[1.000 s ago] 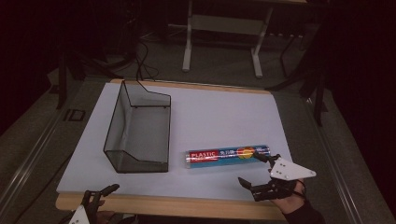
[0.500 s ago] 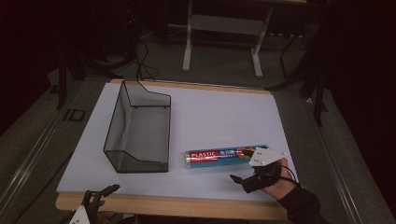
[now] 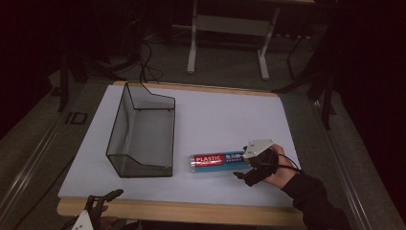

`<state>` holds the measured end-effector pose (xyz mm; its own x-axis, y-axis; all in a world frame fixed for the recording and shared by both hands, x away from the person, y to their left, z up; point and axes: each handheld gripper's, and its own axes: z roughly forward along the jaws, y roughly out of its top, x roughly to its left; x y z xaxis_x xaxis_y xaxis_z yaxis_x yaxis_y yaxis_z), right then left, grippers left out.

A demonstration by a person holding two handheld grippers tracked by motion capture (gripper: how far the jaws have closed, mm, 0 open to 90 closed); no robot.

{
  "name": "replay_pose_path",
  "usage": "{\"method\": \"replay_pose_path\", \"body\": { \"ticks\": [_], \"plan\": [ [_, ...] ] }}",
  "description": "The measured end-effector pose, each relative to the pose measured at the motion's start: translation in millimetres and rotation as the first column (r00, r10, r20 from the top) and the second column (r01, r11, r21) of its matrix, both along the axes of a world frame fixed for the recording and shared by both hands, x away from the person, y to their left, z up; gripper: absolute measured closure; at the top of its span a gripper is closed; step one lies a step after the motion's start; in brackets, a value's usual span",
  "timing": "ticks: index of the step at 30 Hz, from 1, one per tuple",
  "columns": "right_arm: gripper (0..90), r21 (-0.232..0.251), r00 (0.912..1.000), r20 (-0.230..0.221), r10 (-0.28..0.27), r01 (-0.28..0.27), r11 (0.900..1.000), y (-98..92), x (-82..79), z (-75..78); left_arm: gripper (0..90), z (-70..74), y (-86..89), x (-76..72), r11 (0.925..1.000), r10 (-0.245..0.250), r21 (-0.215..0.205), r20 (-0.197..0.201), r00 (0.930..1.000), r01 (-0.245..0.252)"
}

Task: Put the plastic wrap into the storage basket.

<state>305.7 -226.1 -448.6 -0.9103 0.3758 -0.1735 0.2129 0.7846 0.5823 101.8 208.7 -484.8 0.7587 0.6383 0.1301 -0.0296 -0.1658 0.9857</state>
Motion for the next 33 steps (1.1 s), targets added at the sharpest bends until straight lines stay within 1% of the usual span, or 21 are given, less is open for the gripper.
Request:
{"method": "replay_pose_path", "body": {
  "ticks": [1,3,6,8,9,10,11,12,13,16,18,19,21,24,25,26,27,29,31,32,33],
  "plan": [
    [9.0,-0.016,0.9998,-0.017,0.009,-0.009,1.0,1.5,2.3,-0.2,0.1,-0.1,0.0,0.1,1.0,0.0,0.0,-0.001,1.0,0.0],
    [9.0,-0.043,0.9993,-0.031,0.019,-0.021,0.999,5.1,7.0,-0.8,0.1,-0.1,0.0,0.2,1.0,0.0,0.001,0.0,1.0,0.0],
    [9.0,-0.08,0.9987,-0.043,0.028,-0.032,0.996,9.5,12.3,-1.8,0.1,-0.3,0.0,0.3,1.0,0.0,0.002,-0.002,1.0,0.0],
    [9.0,-0.102,0.9988,-0.034,0.036,-0.039,0.994,11.9,15.3,-2.5,0.1,-0.4,0.1,0.5,1.0,0.0,0.001,-0.004,1.0,0.0],
    [9.1,-0.12,0.9981,-0.047,0.039,-0.044,0.992,13.5,18.1,-2.9,0.1,-0.4,0.0,0.6,1.0,0.0,0.001,-0.004,1.0,0.0],
    [9.0,-0.137,0.9982,-0.045,0.039,-0.045,0.99,14.9,20.0,-3.2,0.1,-0.4,0.0,0.6,1.0,0.0,0.002,-0.004,1.0,0.0],
    [9.1,-0.146,0.9973,-0.058,0.046,-0.054,0.988,16.1,22.1,-3.6,0.1,-0.5,0.0,0.7,1.0,0.0,0.002,-0.005,1.0,0.0],
    [9.1,-0.146,0.9973,-0.058,0.046,-0.054,0.988,16.1,22.1,-3.6,0.1,-0.5,0.0,0.7,1.0,0.0,0.002,-0.005,1.0,0.0],
    [9.0,-0.171,0.9966,-0.067,0.048,-0.059,0.983,19.4,25.7,-5.1,0.1,-0.6,-0.2,0.8,1.0,0.0,0.002,-0.006,1.0,0.0],
    [9.0,-0.211,0.9944,-0.082,0.067,-0.083,0.974,24.7,31.3,-8.1,0.1,-0.7,-0.1,0.9,1.0,-0.001,0.003,-0.007,1.0,0.001],
    [9.1,-0.243,0.9937,-0.082,0.076,-0.094,0.965,29.0,33.7,-10.9,0.1,-0.8,-0.1,1.0,1.0,-0.001,0.003,-0.008,1.0,0.001],
    [9.1,-0.262,0.9919,-0.097,0.083,-0.105,0.959,31.7,35.5,-13.0,0.1,-0.8,0.0,1.1,1.0,-0.001,0.004,-0.008,1.0,0.001],
    [13.2,-0.277,0.9914,-0.1,0.085,-0.11,0.955,35.2,37.6,-15.7,0.1,-1.0,0.1,1.5,1.0,-0.003,0.003,-0.011,0.9999,0.003],
    [13.2,-0.305,0.9901,-0.092,0.107,-0.13,0.944,41.5,42.0,-19.7,0.1,-1.2,0.2,1.9,1.0,-0.006,0.003,-0.014,0.9999,0.006],
    [13.2,-0.317,0.9891,-0.095,0.113,-0.137,0.938,43.5,44.0,-20.7,0.1,-1.3,0.2,1.9,1.0,-0.007,0.003,-0.014,0.9999,0.007],
    [13.2,-0.337,0.9887,-0.087,0.122,-0.144,0.93,45.7,45.8,-22.6,0.1,-1.3,0.1,1.8,1.0,-0.007,0.003,-0.014,0.9999,0.007],
    [13.2,-0.365,0.9873,-0.087,0.133,-0.156,0.918,48.4,48.1,-25.2,0.1,-1.3,0.1,1.8,1.0,-0.007,0.003,-0.014,0.9999,0.007],
    [13.2,-0.4,0.9862,-0.085,0.142,-0.164,0.902,52.5,50.3,-29.0,0.1,-1.4,0.2,1.8,1.0,-0.008,0.005,-0.014,0.9999,0.008],
    [13.4,-0.434,0.9837,-0.095,0.152,-0.179,0.883,56.8,52.9,-33.0,0.1,-1.5,0.2,1.9,1.0,-0.009,0.005,-0.016,0.9998,0.009],
    [13.4,-0.453,0.9812,-0.114,0.155,-0.191,0.871,58.8,54.2,-35.0,0.1,-1.6,0.2,2.0,0.9999,-0.009,0.007,-0.016,0.9998,0.009],
    [13.5,-0.469,0.9801,-0.111,0.164,-0.198,0.861,60.4,55.3,-37.2,0.1,-1.8,0.0,2.1,0.9999,-0.009,0.01,-0.018,0.9998,0.009]
  ]
}}
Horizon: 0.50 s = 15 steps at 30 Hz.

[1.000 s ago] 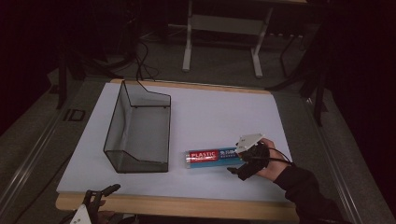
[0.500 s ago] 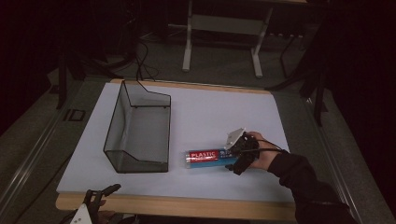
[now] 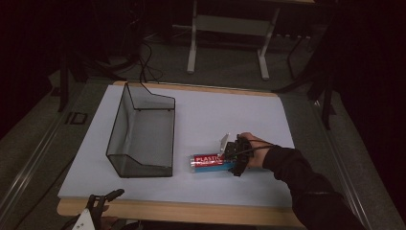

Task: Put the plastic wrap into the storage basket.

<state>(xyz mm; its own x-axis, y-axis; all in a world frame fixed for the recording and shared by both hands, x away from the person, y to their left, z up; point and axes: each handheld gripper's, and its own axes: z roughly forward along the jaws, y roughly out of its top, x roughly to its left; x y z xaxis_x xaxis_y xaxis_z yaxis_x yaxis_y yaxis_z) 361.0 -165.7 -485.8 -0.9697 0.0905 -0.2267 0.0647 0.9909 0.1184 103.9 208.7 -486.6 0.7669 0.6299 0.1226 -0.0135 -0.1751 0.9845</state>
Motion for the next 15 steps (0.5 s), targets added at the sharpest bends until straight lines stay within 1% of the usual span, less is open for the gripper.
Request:
{"method": "replay_pose_path", "body": {
  "ticks": [1,2,3,4,7,10,11,13,15],
  "plan": [
    [16.2,-0.015,1.0,0.004,0.008,-0.008,1.0,1.3,0.9,-2.1,0.1,-0.2,-0.1,0.1,1.0,-0.001,0.002,-0.002,1.0,0.001],
    [17.7,-0.034,0.9999,-0.01,0.011,-0.011,0.999,2.2,1.7,-3.8,0.1,-0.3,-0.2,0.1,1.0,-0.002,0.002,-0.004,1.0,0.002],
    [17.7,-0.045,0.9999,-0.001,0.015,-0.015,0.999,3.4,2.8,-6.1,0.1,-0.3,-0.2,0.1,1.0,-0.002,0.002,-0.004,1.0,0.002],
    [17.6,-0.055,0.9997,-0.011,0.021,-0.021,0.998,4.7,4.4,-8.0,0.1,-0.3,-0.3,0.1,1.0,-0.002,0.002,-0.003,1.0,0.002],
    [18.2,-0.058,0.9995,-0.017,0.025,-0.026,0.998,6.4,6.8,-9.9,0.1,-0.3,-0.2,0.1,1.0,-0.003,0.003,-0.003,1.0,0.003],
    [19.7,-0.078,0.9974,-0.062,0.038,-0.042,0.996,10.5,11.2,-15.5,0.1,-0.5,-0.4,0.1,1.0,-0.004,0.004,-0.004,1.0,0.004],
    [19.8,-0.088,0.9977,-0.053,0.043,-0.047,0.995,11.4,11.2,-17.2,0.1,-0.5,-0.3,0.2,1.0,-0.005,0.004,-0.005,1.0,0.005],
    [21.0,-0.094,0.9968,-0.061,0.051,-0.057,0.994,12.1,12.2,-19.1,0.1,-0.5,-0.3,0.2,1.0,-0.005,0.004,-0.005,1.0,0.005],
    [23.0,-0.114,0.9953,-0.071,0.066,-0.074,0.991,13.2,14.7,-24.3,0.1,-0.6,-0.3,0.3,1.0,-0.005,0.006,-0.005,1.0,0.005]
  ]
}}
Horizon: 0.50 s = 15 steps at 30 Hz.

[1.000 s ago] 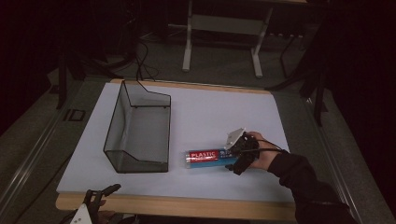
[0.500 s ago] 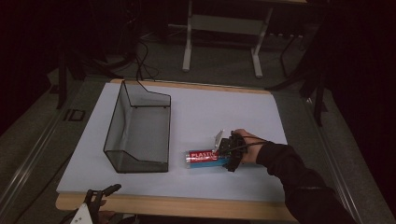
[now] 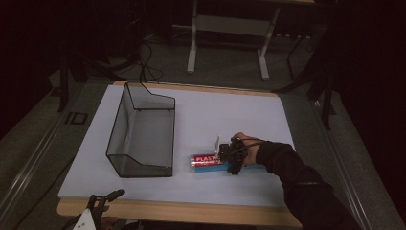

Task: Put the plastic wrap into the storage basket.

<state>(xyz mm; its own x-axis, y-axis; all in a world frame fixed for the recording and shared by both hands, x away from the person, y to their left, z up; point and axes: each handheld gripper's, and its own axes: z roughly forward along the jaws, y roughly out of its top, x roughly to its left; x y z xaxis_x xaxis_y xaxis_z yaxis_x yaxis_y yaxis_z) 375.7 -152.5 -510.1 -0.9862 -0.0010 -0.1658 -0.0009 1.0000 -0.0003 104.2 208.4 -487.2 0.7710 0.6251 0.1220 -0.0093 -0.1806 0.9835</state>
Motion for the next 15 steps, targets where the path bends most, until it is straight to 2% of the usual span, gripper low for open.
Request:
{"method": "replay_pose_path", "body": {
  "ticks": [3,4,8,15],
  "plan": [
    [25.2,-0.003,0.9998,0.0,0.021,-0.021,1.0,0.8,-0.2,-1.6,0.1,-0.1,0.0,0.1,1.0,-0.001,0.001,-0.001,1.0,0.001],
    [28.1,-0.012,0.9992,-0.022,0.032,-0.032,0.999,1.5,-0.3,-3.3,0.1,-0.3,-0.2,0.3,1.0,-0.001,0.003,-0.002,1.0,0.001],
    [28.6,-0.013,0.9987,-0.029,0.041,-0.041,0.999,2.4,0.7,-3.6,0.1,-0.6,-0.6,0.4,1.0,-0.003,0.005,-0.003,1.0,0.003],
    [29.4,-0.021,0.9989,-0.017,0.043,-0.044,0.999,3.2,-1.3,-3.2,0.1,-0.7,-1.2,0.5,0.9999,-0.002,0.013,-0.001,1.0,0.002]
  ]
}}
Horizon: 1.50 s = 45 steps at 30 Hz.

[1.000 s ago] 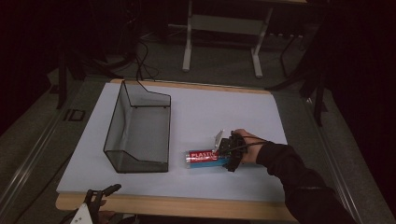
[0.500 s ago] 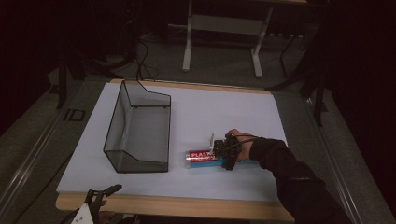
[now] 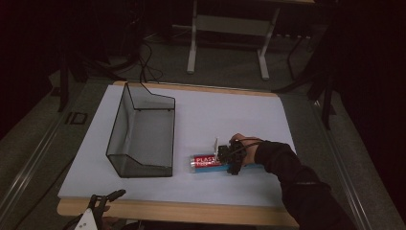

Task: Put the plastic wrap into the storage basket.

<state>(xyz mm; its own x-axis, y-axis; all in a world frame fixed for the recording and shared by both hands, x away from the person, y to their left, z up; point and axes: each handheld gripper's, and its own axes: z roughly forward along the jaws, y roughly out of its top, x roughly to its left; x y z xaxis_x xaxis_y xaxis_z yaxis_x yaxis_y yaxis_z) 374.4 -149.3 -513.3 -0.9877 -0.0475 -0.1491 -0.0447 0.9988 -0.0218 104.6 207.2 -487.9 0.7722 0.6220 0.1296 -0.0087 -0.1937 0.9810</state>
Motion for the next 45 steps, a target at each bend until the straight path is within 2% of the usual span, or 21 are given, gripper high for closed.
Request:
{"method": "replay_pose_path", "body": {
  "ticks": [3,6,20,24,25,27,29,31,32,33,34,35,36,37,38,39,40,41,42,44,45],
  "plan": [
    [29.9,-0.019,1.0,0.008,0.001,-0.001,1.0,2.2,-4.5,1.2,0.1,-0.1,0.3,0.5,1.0,0.002,-0.004,0.0,1.0,-0.002],
    [30.6,0.029,0.9987,-0.038,-0.036,0.037,0.999,1.4,-5.4,5.9,0.1,-0.2,0.2,0.9,1.0,0.002,-0.004,-0.001,1.0,-0.002],
    [31.3,0.184,0.9924,-0.043,-0.115,0.121,0.975,-2.6,-2.9,40.6,0.1,0.2,-0.4,0.4,1.0,0.002,0.002,0.005,1.0,-0.002],
    [31.5,0.304,0.9828,-0.043,-0.18,0.184,0.935,-4.3,0.9,60.6,0.1,0.5,0.0,0.0,1.0,0.003,0.0,0.008,1.0,-0.003],
    [31.5,0.304,0.9828,-0.043,-0.18,0.184,0.935,-4.3,0.9,60.6,0.1,0.5,0.0,0.2,1.0,0.003,0.001,0.008,1.0,-0.003],
    [31.5,0.369,0.9756,-0.073,-0.207,0.219,0.903,-4.2,2.0,71.3,0.1,0.4,-0.1,0.2,1.0,0.002,0.0,0.007,1.0,-0.002],
    [31.5,0.389,0.9733,-0.078,-0.216,0.229,0.892,-3.5,2.3,74.9,0.1,0.4,-0.4,0.1,1.0,0.001,-0.001,0.007,1.0,-0.001],
    [31.6,0.442,0.9705,-0.083,-0.226,0.24,0.864,-2.6,2.5,81.3,0.1,0.5,-0.5,0.1,1.0,0.001,0.001,0.009,1.0,-0.001],
    [31.6,0.508,0.9661,-0.09,-0.242,0.254,0.823,-0.1,2.4,91.1,0.1,0.5,-0.5,0.1,1.0,0.001,0.001,0.009,1.0,-0.001],
    [31.6,0.508,0.9661,-0.09,-0.242,0.254,0.823,-0.1,2.4,91.1,0.1,0.5,-0.5,0.1,1.0,0.001,0.001,0.009,1.0,-0.001],
    [31.6,0.563,0.9617,-0.099,-0.256,0.266,0.782,3.3,2.3,100.1,0.1,0.5,-0.5,0.0,1.0,0.001,0.0,0.008,1.0,-0.001],
    [31.6,0.563,0.9617,-0.099,-0.256,0.266,0.782,3.3,2.3,100.1,0.1,0.5,-0.5,0.0,1.0,0.001,0.0,0.008,1.0,-0.001],
    [31.6,0.605,0.9571,-0.107,-0.269,0.278,0.746,8.2,1.6,108.7,0.1,0.5,-0.5,0.2,1.0,0.001,0.001,0.009,1.0,-0.001],
    [31.6,0.605,0.9571,-0.107,-0.269,0.278,0.746,8.2,1.6,108.7,0.1,0.5,-0.6,0.1,1.0,0.001,0.001,0.009,1.0,-0.001],
    [31.6,0.634,0.9553,-0.112,-0.274,0.281,0.72,14.0,1.4,116.5,0.1,0.6,-0.6,0.0,1.0,0.0,0.002,0.012,0.9999,0.0],
    [31.6,0.634,0.9553,-0.112,-0.274,0.281,0.72,14.0,1.4,116.5,0.1,0.6,-0.7,-0.3,1.0,-0.001,0.002,0.011,0.9999,0.001],
    [31.6,0.658,0.9508,-0.122,-0.285,0.292,0.694,19.0,1.3,122.7,0.1,0.6,-0.8,-0.5,1.0,-0.001,0.001,0.012,0.9999,0.001],
    [31.6,0.658,0.9508,-0.122,-0.285,0.292,0.694,19.0,1.3,122.7,0.1,0.7,-0.6,-0.7,1.0,-0.001,0.001,0.013,0.9999,0.001],
    [31.6,0.687,0.9407,-0.161,-0.298,0.324,0.65,24.3,2.6,130.0,0.1,0.8,-0.3,-0.8,1.0,-0.002,0.003,0.013,0.9999,0.002],
    [31.7,0.718,0.936,-0.19,-0.296,0.338,0.608,28.0,2.9,135.9,0.1,1.0,0.2,-0.6,1.0,-0.001,0.004,0.015,0.9999,0.001],
    [31.7,0.718,0.936,-0.19,-0.296,0.338,0.608,28.0,2.9,135.9,0.1,0.9,0.1,-0.8,1.0,-0.001,0.002,0.013,0.9999,0.001]
  ]
}}
